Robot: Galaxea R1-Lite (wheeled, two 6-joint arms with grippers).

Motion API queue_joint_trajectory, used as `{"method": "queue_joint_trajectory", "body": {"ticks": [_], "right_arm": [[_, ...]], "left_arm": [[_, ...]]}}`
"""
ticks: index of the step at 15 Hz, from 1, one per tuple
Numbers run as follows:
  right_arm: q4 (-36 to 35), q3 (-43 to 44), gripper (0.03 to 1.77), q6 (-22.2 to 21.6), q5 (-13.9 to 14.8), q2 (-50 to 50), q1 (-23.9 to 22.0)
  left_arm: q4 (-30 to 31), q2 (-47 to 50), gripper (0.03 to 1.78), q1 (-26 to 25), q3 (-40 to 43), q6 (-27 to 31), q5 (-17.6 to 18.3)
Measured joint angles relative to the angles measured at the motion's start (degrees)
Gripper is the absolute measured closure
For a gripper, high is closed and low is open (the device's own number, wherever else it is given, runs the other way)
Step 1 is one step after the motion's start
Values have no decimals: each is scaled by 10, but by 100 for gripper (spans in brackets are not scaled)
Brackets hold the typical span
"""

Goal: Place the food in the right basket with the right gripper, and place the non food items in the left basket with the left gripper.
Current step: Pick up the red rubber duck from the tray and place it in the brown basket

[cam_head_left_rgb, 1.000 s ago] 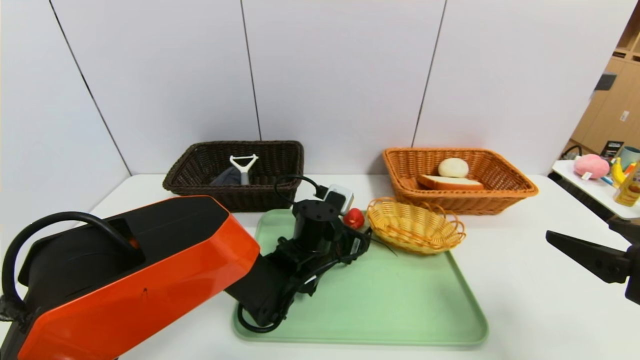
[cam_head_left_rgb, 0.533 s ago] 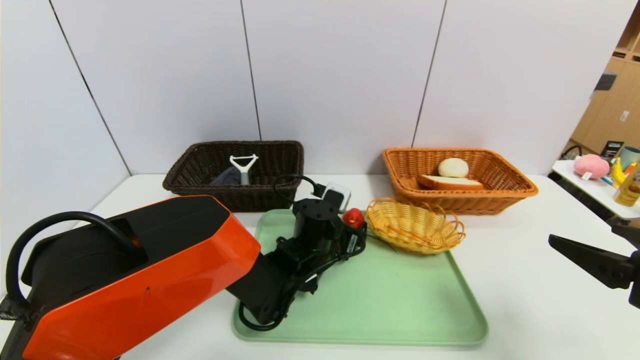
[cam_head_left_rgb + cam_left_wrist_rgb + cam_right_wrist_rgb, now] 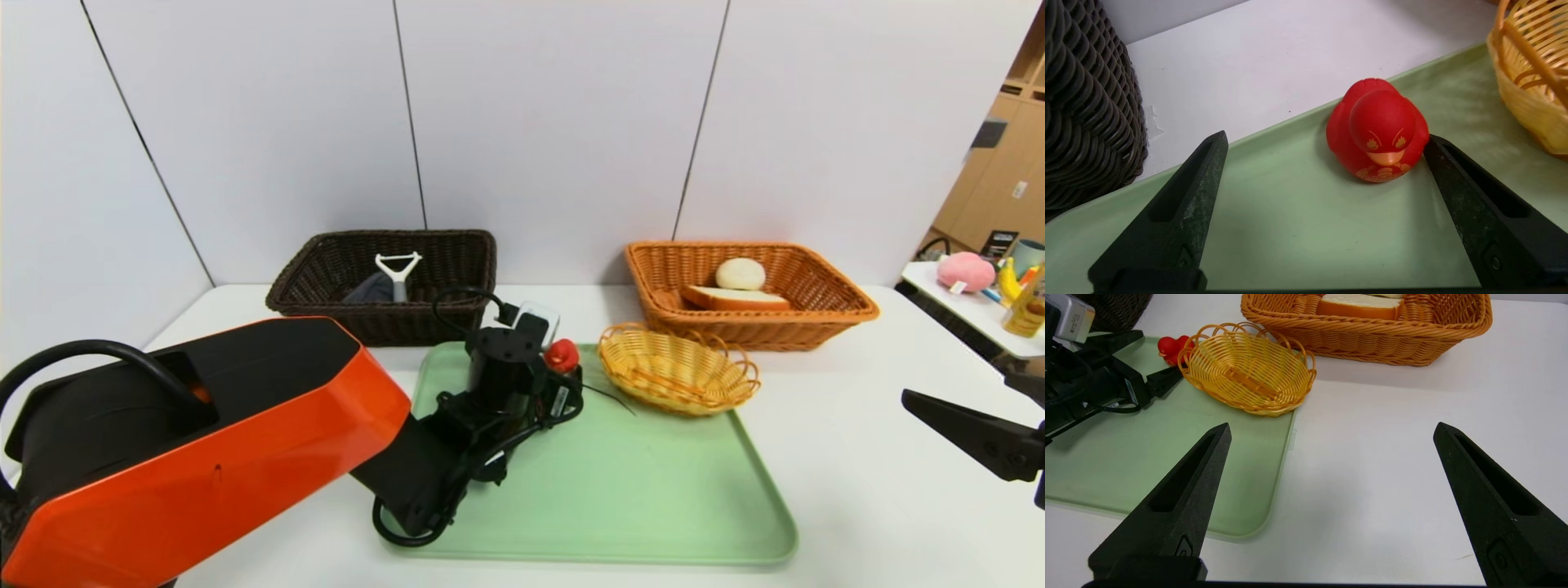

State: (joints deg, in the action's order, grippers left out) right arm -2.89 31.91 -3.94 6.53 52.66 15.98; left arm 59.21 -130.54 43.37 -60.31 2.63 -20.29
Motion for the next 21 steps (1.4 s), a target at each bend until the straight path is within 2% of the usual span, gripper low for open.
{"method": "queue_joint_trajectory", "body": {"ticks": [5, 20, 21], "right_arm": [[0, -9, 9, 1, 1, -8, 3], [0, -9, 9, 2, 0, -11, 4], [0, -11, 9, 2, 0, -11, 4]], "left_arm": [[18, 9, 12, 14, 1, -1, 14], [16, -18, 12, 19, -25, 1, 13], [16, -20, 28, 19, -26, 1, 14]]}}
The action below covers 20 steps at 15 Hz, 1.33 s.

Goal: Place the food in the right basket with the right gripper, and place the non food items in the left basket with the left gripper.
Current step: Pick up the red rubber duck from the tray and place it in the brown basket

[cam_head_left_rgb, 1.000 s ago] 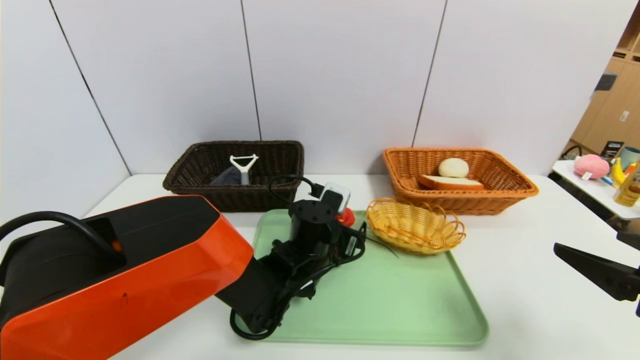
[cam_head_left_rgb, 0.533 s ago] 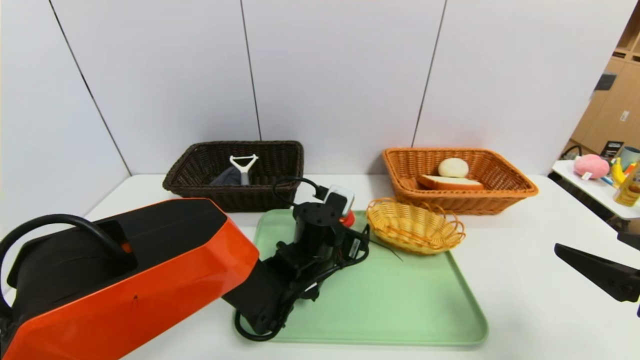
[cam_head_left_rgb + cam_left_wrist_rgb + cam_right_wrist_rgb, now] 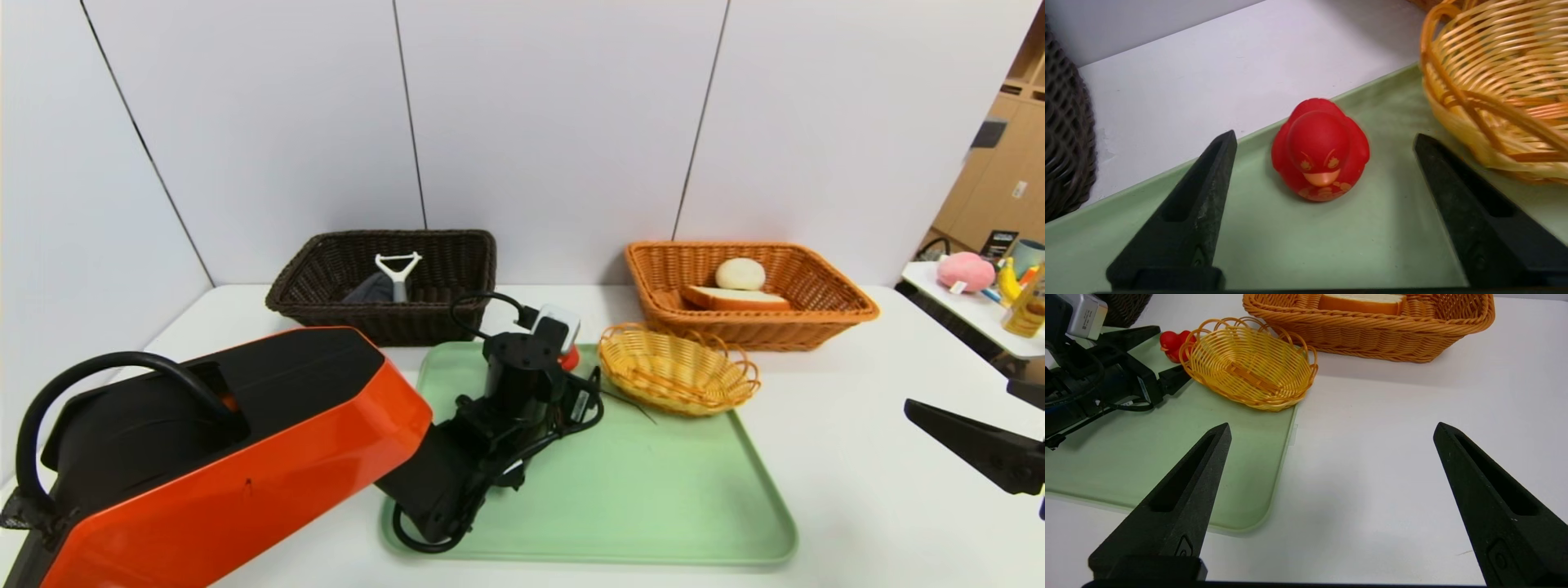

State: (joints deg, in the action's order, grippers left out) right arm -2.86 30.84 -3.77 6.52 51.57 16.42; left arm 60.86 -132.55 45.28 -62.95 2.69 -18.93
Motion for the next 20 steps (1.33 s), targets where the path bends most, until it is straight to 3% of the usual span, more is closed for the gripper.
{"method": "queue_joint_trajectory", "body": {"ticks": [3, 6, 7, 9, 20], "right_arm": [[0, -4, 9, 0, 0, 0, 0], [0, -7, 9, 1, 0, -1, 0], [0, -7, 9, 1, 0, -2, 0], [0, -13, 9, 1, 0, -5, 0], [1, -19, 9, 0, 0, -15, 0]], "left_arm": [[1, -4, 74, -3, -6, -1, 1], [-1, -8, 105, -5, -14, 0, 1], [-1, -8, 126, -6, -15, 0, 1], [0, -8, 149, -7, -16, 1, 1], [-8, 31, 149, -5, -4, 0, 1]]}}
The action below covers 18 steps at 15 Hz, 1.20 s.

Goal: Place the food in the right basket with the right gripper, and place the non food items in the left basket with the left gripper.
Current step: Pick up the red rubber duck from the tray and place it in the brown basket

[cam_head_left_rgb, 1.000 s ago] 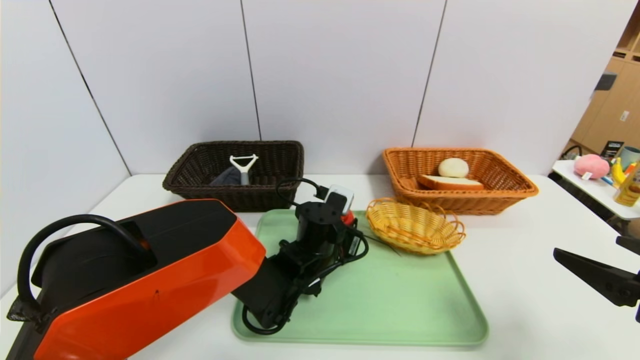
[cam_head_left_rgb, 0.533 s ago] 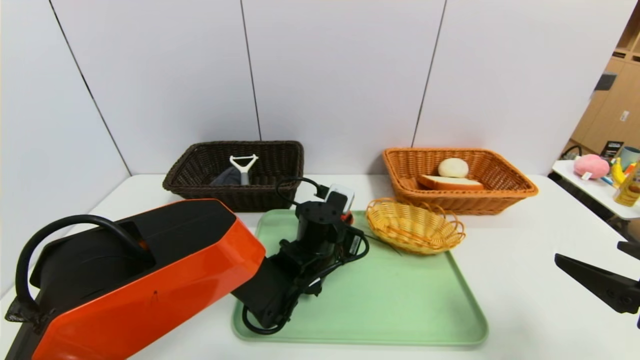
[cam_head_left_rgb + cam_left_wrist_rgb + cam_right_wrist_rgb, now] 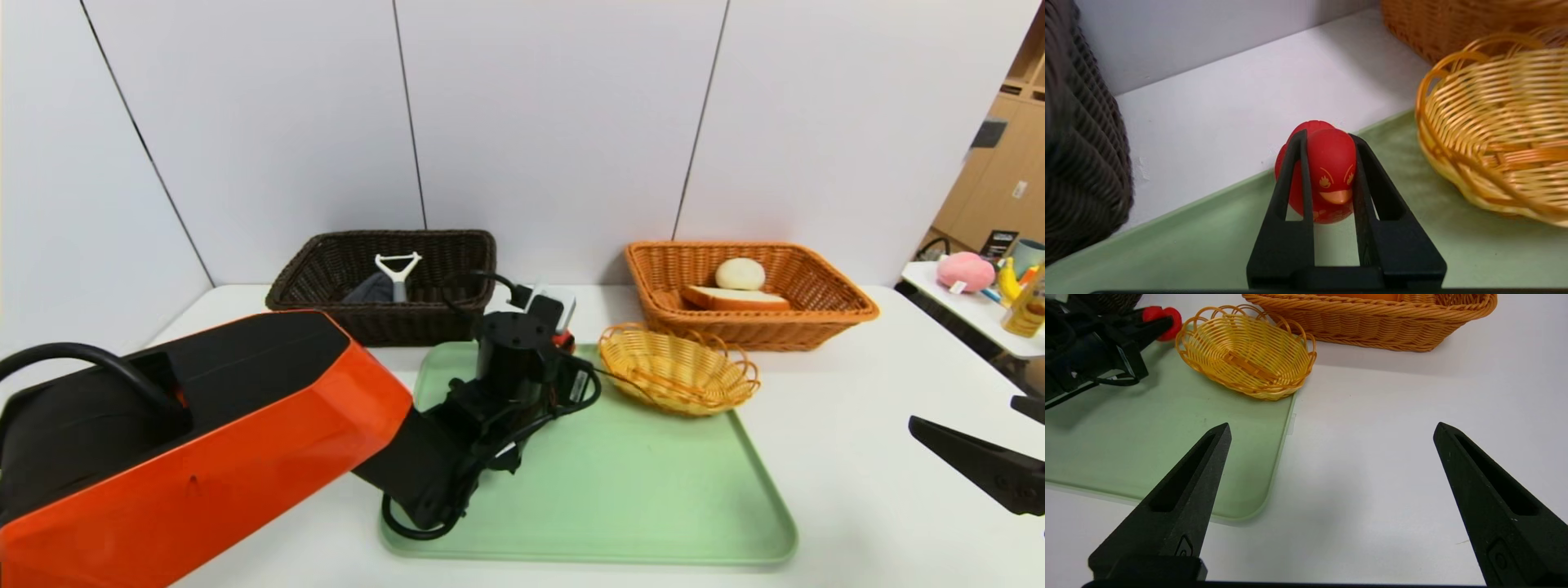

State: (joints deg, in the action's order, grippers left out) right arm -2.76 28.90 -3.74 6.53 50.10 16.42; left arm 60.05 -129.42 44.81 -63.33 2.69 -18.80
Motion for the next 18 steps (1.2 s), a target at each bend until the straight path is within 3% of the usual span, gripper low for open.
{"method": "queue_joint_trajectory", "body": {"ticks": [5, 7, 12, 18], "right_arm": [[0, -1, 9, -1, 0, 1, 0], [-1, -2, 9, -5, 2, 4, 0], [0, -2, 9, -9, 2, 13, -1], [14, 18, 9, -7, 1, 27, -1]], "left_arm": [[-64, 97, 150, 0, -10, -3, 1], [-118, 148, 150, -9, -31, -5, -1], [-258, 223, 150, -123, -102, -7, 10], [-399, 229, 150, -222, -128, -65, 77]]}}
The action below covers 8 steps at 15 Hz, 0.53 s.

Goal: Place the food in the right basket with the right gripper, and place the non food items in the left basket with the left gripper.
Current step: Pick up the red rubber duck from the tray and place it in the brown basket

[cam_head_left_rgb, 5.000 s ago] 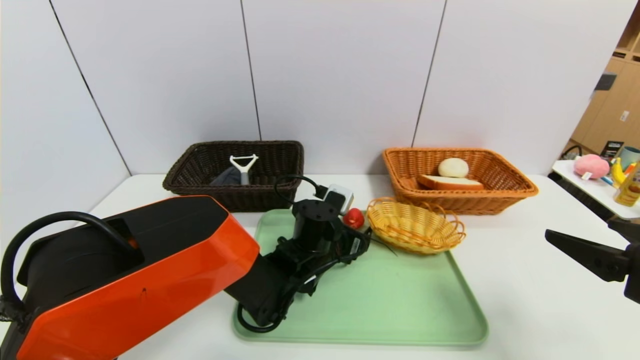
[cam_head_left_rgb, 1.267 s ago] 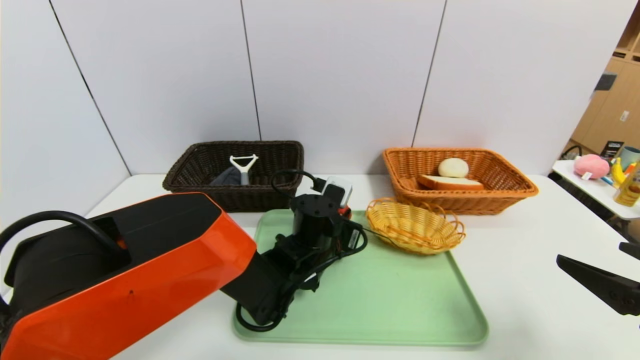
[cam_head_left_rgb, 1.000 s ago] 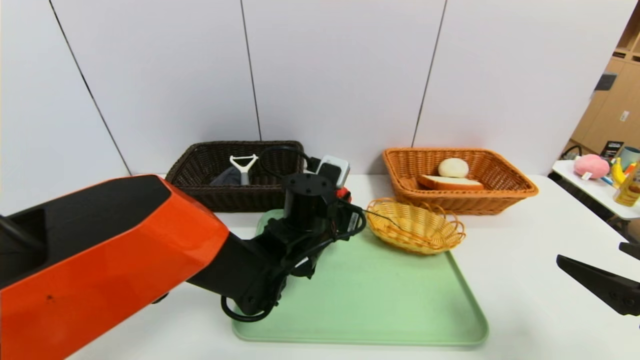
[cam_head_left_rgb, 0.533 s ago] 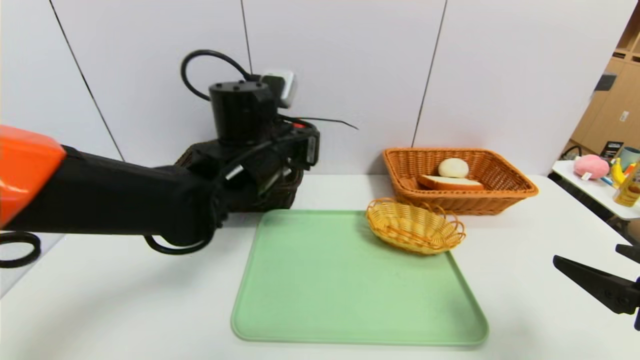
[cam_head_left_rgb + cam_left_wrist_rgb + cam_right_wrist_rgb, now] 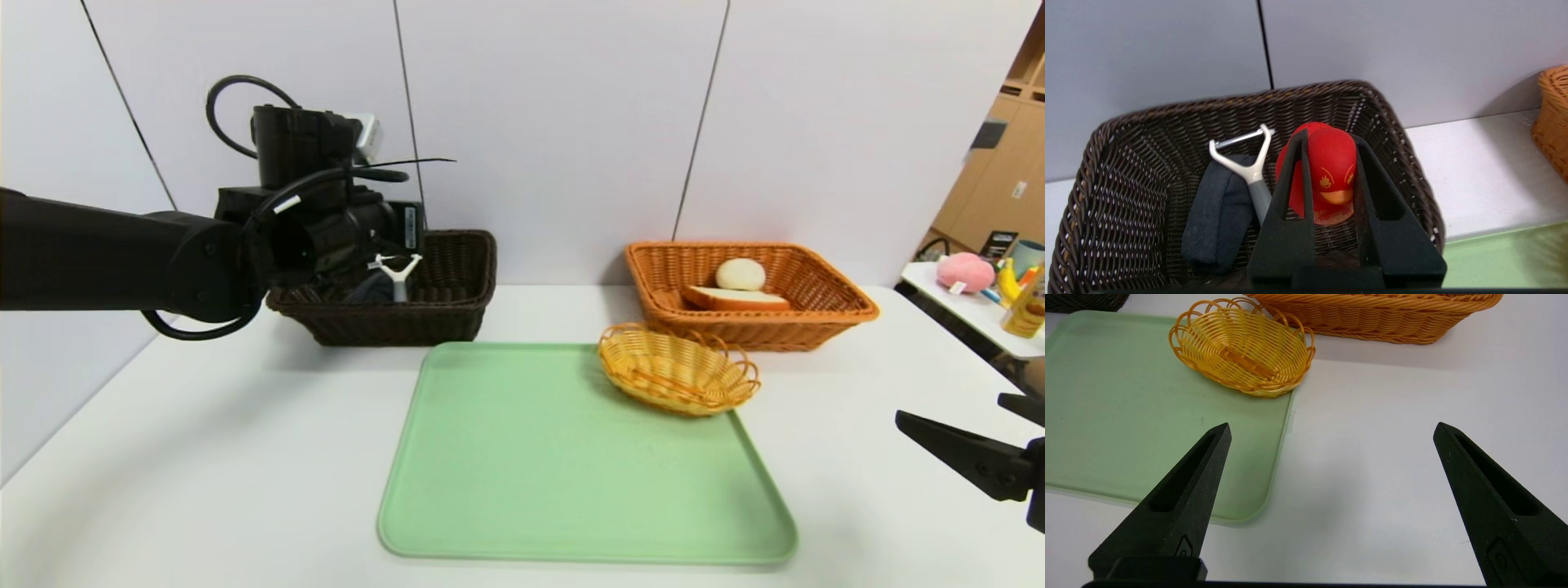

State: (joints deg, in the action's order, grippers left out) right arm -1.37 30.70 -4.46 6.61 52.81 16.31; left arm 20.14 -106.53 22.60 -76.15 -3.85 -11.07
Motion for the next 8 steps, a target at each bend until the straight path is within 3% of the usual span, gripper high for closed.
{"method": "queue_joint_trajectory", "body": {"ticks": [6, 8], "right_arm": [[169, 140, 9, 1, -22, 28, 0], [193, 164, 9, 4, -25, 40, 0]], "left_arm": [[-7, -61, 150, -29, -43, -8, 6], [-8, -85, 150, -31, -57, -7, 6]]}}
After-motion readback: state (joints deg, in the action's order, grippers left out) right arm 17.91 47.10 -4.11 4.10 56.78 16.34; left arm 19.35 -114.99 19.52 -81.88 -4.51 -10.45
